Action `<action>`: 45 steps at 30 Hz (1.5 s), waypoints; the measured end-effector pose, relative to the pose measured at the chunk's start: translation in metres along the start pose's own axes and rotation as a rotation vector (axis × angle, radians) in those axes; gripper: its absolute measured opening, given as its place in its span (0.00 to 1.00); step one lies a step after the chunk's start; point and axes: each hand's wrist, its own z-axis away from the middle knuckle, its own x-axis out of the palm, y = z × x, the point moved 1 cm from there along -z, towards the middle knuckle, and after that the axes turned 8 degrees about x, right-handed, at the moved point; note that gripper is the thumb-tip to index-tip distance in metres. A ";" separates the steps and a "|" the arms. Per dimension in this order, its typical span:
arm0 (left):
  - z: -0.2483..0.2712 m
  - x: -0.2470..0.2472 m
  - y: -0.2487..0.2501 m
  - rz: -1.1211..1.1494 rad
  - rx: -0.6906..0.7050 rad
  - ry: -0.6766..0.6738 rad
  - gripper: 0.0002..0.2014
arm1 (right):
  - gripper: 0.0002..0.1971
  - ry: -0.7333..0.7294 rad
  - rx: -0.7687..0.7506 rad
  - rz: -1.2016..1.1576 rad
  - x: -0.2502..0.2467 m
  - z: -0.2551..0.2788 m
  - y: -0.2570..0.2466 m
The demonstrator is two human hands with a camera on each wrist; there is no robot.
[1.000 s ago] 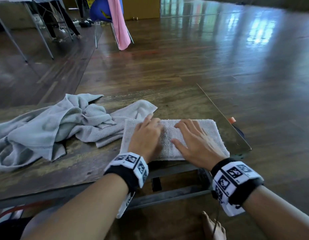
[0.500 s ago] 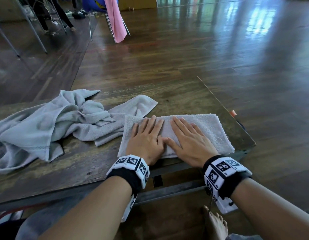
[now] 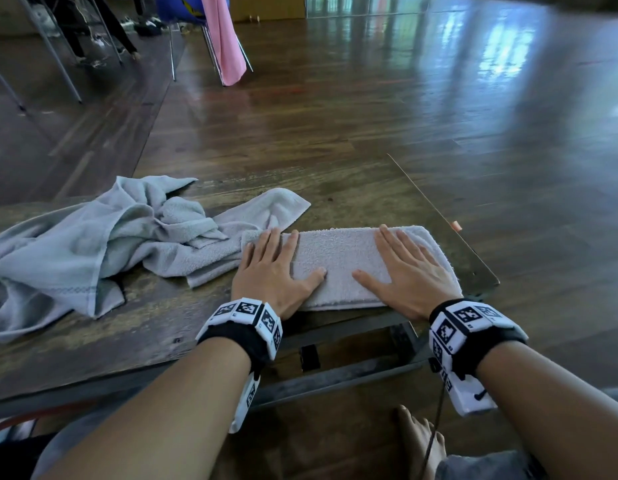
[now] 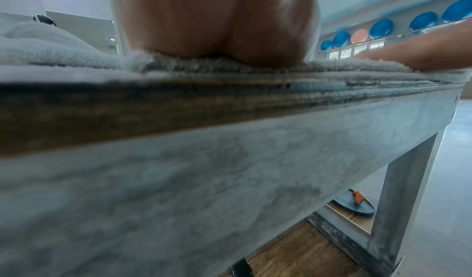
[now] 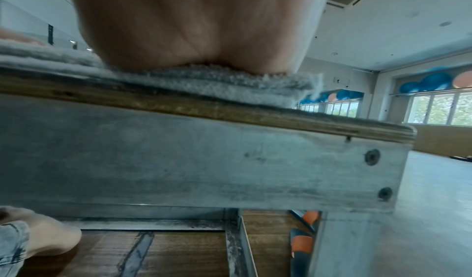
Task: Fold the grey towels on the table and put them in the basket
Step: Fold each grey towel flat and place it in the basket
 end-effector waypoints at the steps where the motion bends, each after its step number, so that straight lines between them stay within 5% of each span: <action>1: 0.000 0.000 -0.002 -0.004 -0.006 0.005 0.48 | 0.54 -0.003 0.014 0.001 -0.001 0.000 0.003; 13: 0.007 -0.002 -0.013 0.008 -0.008 0.040 0.55 | 0.55 -0.085 0.206 -0.025 -0.012 0.006 0.032; 16: 0.007 -0.002 -0.011 0.000 -0.022 0.045 0.55 | 0.51 -0.032 0.228 0.138 -0.028 0.007 0.016; 20: 0.007 -0.003 -0.009 0.008 -0.042 0.052 0.56 | 0.30 0.270 -0.055 0.263 -0.059 0.015 -0.046; 23: 0.007 -0.004 -0.008 0.000 -0.058 0.034 0.56 | 0.22 0.213 -0.205 0.168 -0.054 0.032 -0.079; 27: 0.006 -0.007 -0.008 0.035 -0.095 0.000 0.56 | 0.16 0.062 -0.165 0.119 -0.032 0.042 -0.079; 34: 0.002 -0.028 0.003 -0.113 -0.168 -0.103 0.58 | 0.18 0.106 -0.132 0.139 -0.031 0.034 -0.076; 38: 0.003 -0.038 0.013 -0.187 -0.048 0.001 0.51 | 0.26 0.098 -0.049 0.101 -0.034 0.033 -0.069; 41: 0.015 -0.032 0.013 -0.173 0.023 -0.010 0.42 | 0.31 0.141 -0.154 0.161 -0.033 0.041 -0.062; 45: 0.030 -0.029 0.016 -0.117 0.053 -0.001 0.37 | 0.38 0.016 -0.293 0.169 -0.023 0.052 -0.059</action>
